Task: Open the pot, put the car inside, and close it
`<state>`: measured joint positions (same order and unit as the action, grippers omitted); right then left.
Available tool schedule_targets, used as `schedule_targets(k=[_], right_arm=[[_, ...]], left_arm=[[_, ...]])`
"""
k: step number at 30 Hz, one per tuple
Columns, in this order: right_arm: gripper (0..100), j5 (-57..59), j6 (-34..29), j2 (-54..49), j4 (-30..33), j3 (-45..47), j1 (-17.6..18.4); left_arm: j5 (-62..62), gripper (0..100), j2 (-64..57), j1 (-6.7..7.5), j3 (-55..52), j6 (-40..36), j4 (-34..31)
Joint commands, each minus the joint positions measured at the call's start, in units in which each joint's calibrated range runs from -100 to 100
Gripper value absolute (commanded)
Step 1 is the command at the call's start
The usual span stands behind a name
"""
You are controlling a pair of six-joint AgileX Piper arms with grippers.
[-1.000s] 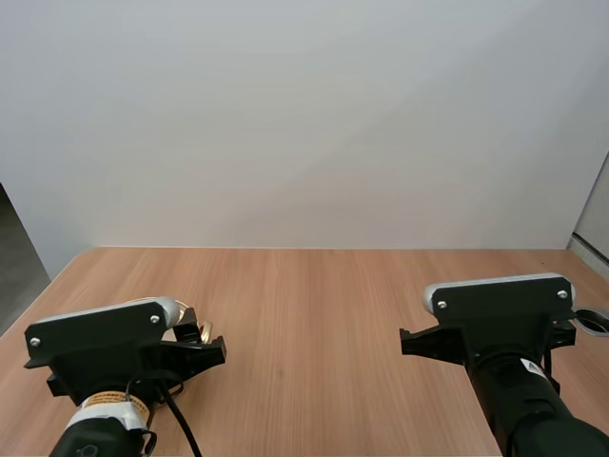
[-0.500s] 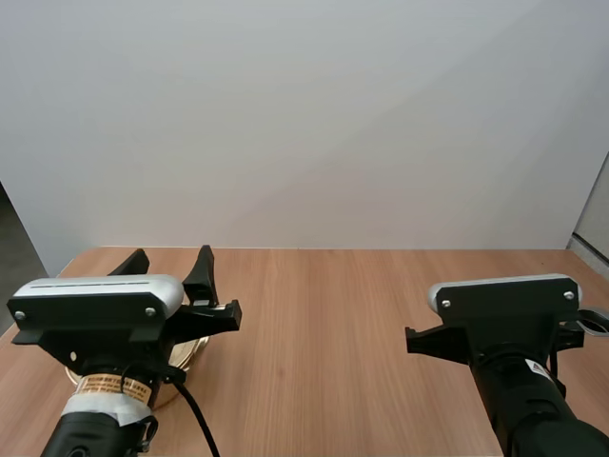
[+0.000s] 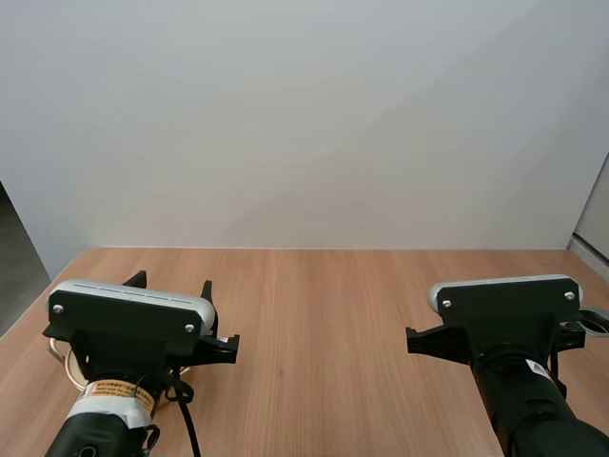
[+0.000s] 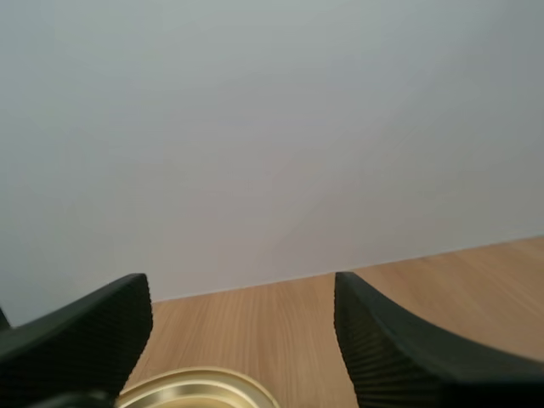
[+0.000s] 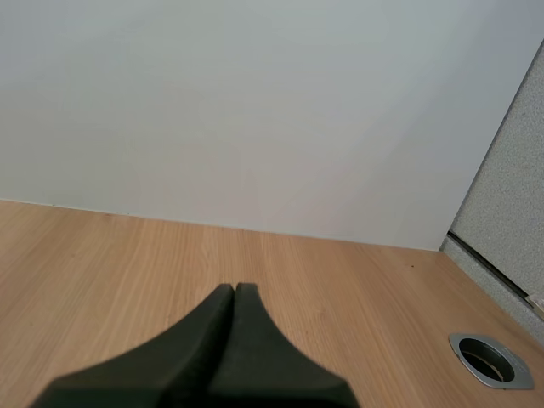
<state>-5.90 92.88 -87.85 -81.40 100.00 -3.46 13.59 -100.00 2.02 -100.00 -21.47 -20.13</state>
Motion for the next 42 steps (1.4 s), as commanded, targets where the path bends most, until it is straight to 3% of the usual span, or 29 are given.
schedule_targets(k=[1, 4, 20, 21, 24, 26, 42], right_arm=[[0, -0.1, 0.0, 0.0, 0.0, 0.0, 0.0], [0, -0.1, 0.0, 0.0, 0.0, 0.0, 0.0], [0, -0.1, 0.0, 0.0, 0.0, 0.0, 0.0], [0, -0.1, 0.0, 0.0, 0.0, 0.0, 0.0], [0, -0.1, 0.0, 0.0, 0.0, 0.0, 0.0], [0, -0.1, 0.0, 0.0, 0.0, 0.0, 0.0], [0, -0.1, 0.0, 0.0, 0.0, 0.0, 0.0]], left_arm=[[15.8, 100, 0.0, -0.44, 0.0, 0.0, 5.8], [16.3, 100, 0.0, -0.78, 0.0, 2.0, 13.5], [16.8, 100, 0.0, -0.78, 0.0, 2.2, 11.0], [16.6, 88, 0.0, -0.78, 0.0, 2.2, 11.0], [16.6, 28, 0.0, -0.78, 0.0, 2.2, 12.7], [16.2, 0, 0.0, -0.78, 0.0, 2.3, 13.0], [15.8, 0, 0.0, -0.33, 0.0, 2.3, 13.7]])
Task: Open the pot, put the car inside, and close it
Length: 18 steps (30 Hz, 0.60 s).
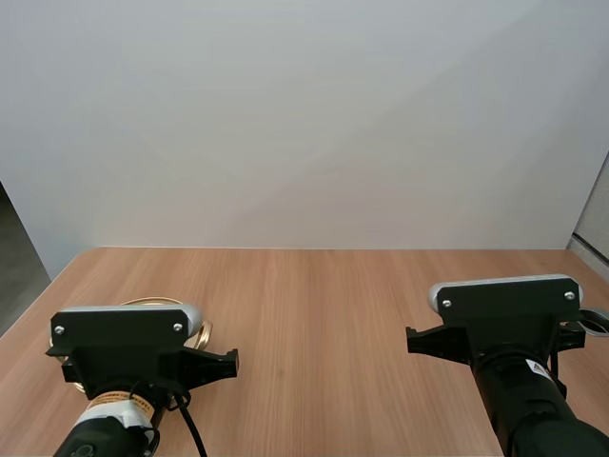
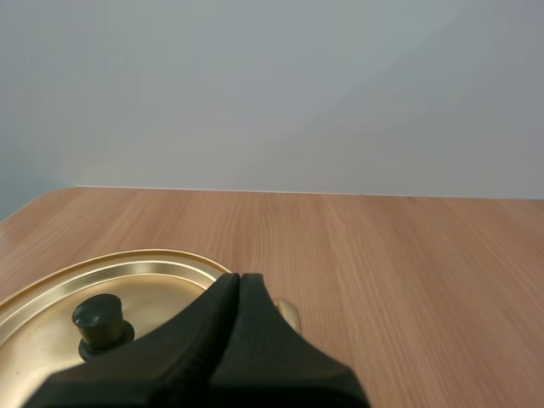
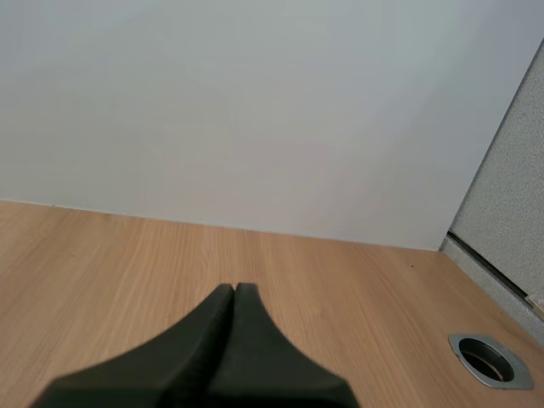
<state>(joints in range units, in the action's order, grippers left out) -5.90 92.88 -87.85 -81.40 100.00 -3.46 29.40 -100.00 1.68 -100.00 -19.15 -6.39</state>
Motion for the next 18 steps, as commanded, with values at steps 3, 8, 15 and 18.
schedule_targets(k=[3, 8, 15, 18], right_arm=[[0, -0.1, 0.0, 0.0, -0.2, 0.0, 0.0], [0, 1.9, 0.0, -1.1, -2.5, 0.0, 1.1], [0, 1.6, 0.0, -7.3, -14.0, 0.0, 2.6], [0, 1.6, 0.0, -8.8, -14.4, 0.0, 2.6]], left_arm=[[0.0, 0, 0.0, 0.01, 0.0, 0.0, -0.1], [0.0, 0, 0.0, 0.01, 0.0, 0.0, -0.1], [0.0, 0, 0.0, 0.01, 0.0, 0.0, -0.2], [0.0, 0, 0.0, 0.01, 0.0, 0.0, -0.2]])
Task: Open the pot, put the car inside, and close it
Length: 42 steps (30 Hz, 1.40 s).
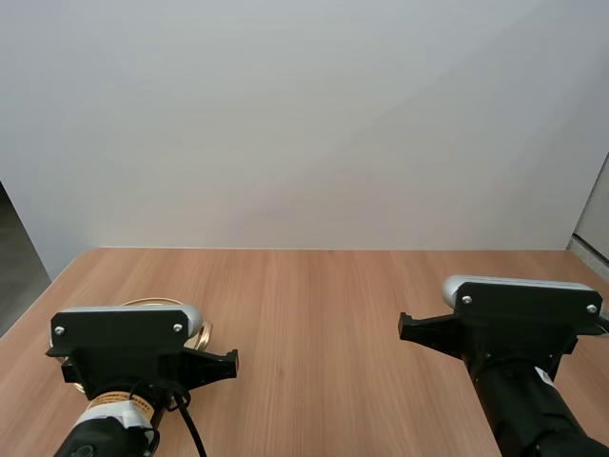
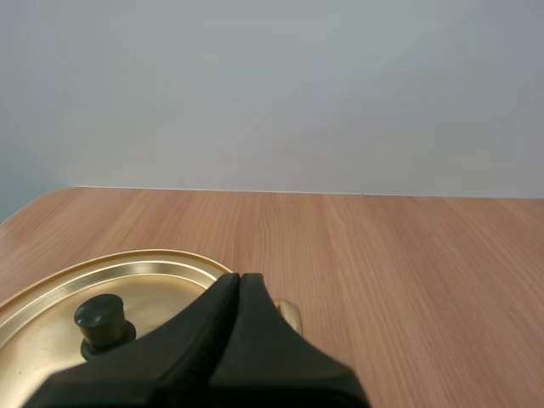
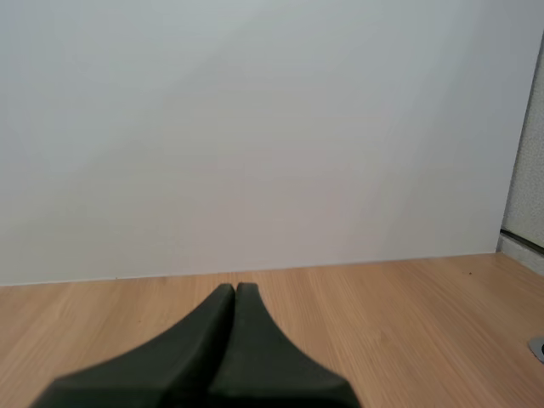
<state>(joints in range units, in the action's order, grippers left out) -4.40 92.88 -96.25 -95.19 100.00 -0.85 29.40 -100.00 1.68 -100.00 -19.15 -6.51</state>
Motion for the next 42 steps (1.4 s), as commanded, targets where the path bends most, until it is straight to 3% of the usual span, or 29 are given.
schedule_targets(k=[1, 8, 12, 15, 25, 31, 33, 34, 39, 42], right_arm=[[0, -0.1, 0.0, -0.7, -0.6, 0.0, 0.0], [0, -1.4, 0.3, -1.9, -0.2, 0.0, 0.0], [0, -8.0, 7.1, -2.3, -0.1, 0.0, 0.0], [0, -11.4, 7.1, -2.4, -1.4, 0.0, 0.0], [0, 6.8, 7.1, -2.5, -4.6, 0.0, 0.0], [0, 8.6, 7.1, -2.5, -4.2, -0.5, 0.0], [0, 7.7, 4.9, -2.5, 2.1, -1.9, 0.0], [0, 7.7, -0.3, -2.5, 7.3, -2.3, 0.0], [0, 10.5, -41.3, -2.5, 44.5, -3.7, 0.0], [0, 10.5, -50.6, -2.5, 59.2, -3.7, 0.0]], left_arm=[[0.0, 0, 0.0, 0.01, 0.0, 0.0, 0.0], [0.0, 0, 0.0, 0.01, 0.0, 0.0, 0.0], [0.0, 0, 0.0, 0.01, 0.0, 0.0, 0.0], [0.0, 0, 0.0, 0.01, 0.0, 0.0, 0.0], [0.0, 0, 0.0, 0.01, 0.0, 0.0, 0.0], [0.0, 0, 0.0, 0.01, 0.0, 0.0, 0.0], [0.0, 0, 0.0, 0.01, 0.0, 0.0, 0.0], [0.0, 0, 0.0, 0.01, 0.0, 0.0, 0.0], [0.0, 0, 0.0, 0.01, 0.0, 0.0, 0.0], [0.0, 0, 0.0, 0.01, 0.0, 0.0, 0.0]])
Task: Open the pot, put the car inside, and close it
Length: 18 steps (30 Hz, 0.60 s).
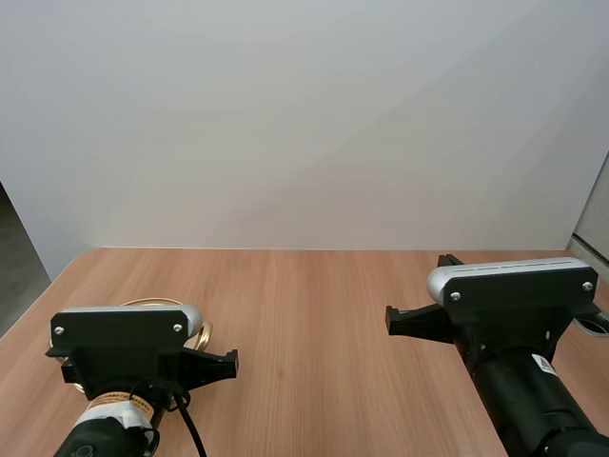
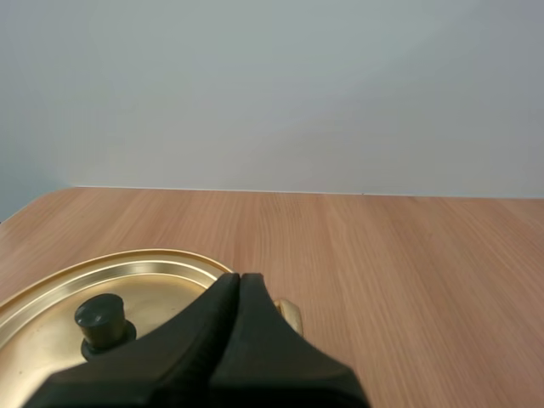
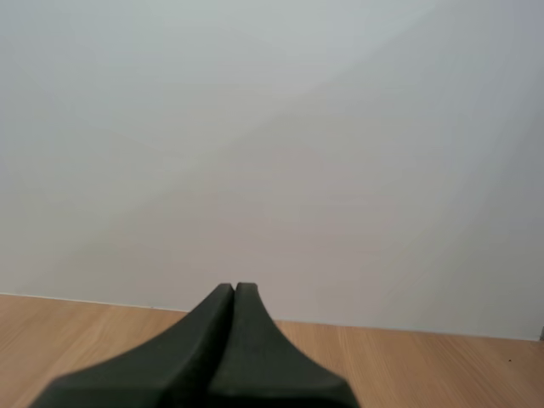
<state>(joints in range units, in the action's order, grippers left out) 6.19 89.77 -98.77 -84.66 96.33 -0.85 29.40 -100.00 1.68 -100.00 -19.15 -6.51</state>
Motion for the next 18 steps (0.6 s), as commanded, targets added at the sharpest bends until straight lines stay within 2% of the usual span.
schedule_targets(k=[1, 7, 9, 12, 14, 18], right_arm=[[0, -0.1, -47.7, 0.0, 51.0, 0.0, 0.0], [0, 5.2, -47.4, 0.0, 60.6, 0.3, 0.0], [0, 5.1, -52.1, 0.0, 65.4, 2.1, 0.0], [0, 3.7, -63.1, 0.0, 75.4, 3.7, 0.0], [0, 8.3, -69.1, 0.0, 80.7, 3.7, 0.0], [0, 16.5, -74.2, 0.0, 86.9, 3.7, 0.0]], left_arm=[[0.0, 0, 0.0, 0.01, 0.0, 0.0, 0.0], [0.0, 0, 0.0, 0.01, 0.0, 0.0, 0.0], [0.0, 0, 0.0, 0.01, 0.0, 0.0, 0.0], [0.0, 0, 0.0, 0.01, 0.0, 0.0, 0.0], [0.0, 0, 0.0, 0.01, 0.0, 0.0, 0.0], [0.0, 0, 0.0, 0.01, 0.0, 0.0, 0.0]])
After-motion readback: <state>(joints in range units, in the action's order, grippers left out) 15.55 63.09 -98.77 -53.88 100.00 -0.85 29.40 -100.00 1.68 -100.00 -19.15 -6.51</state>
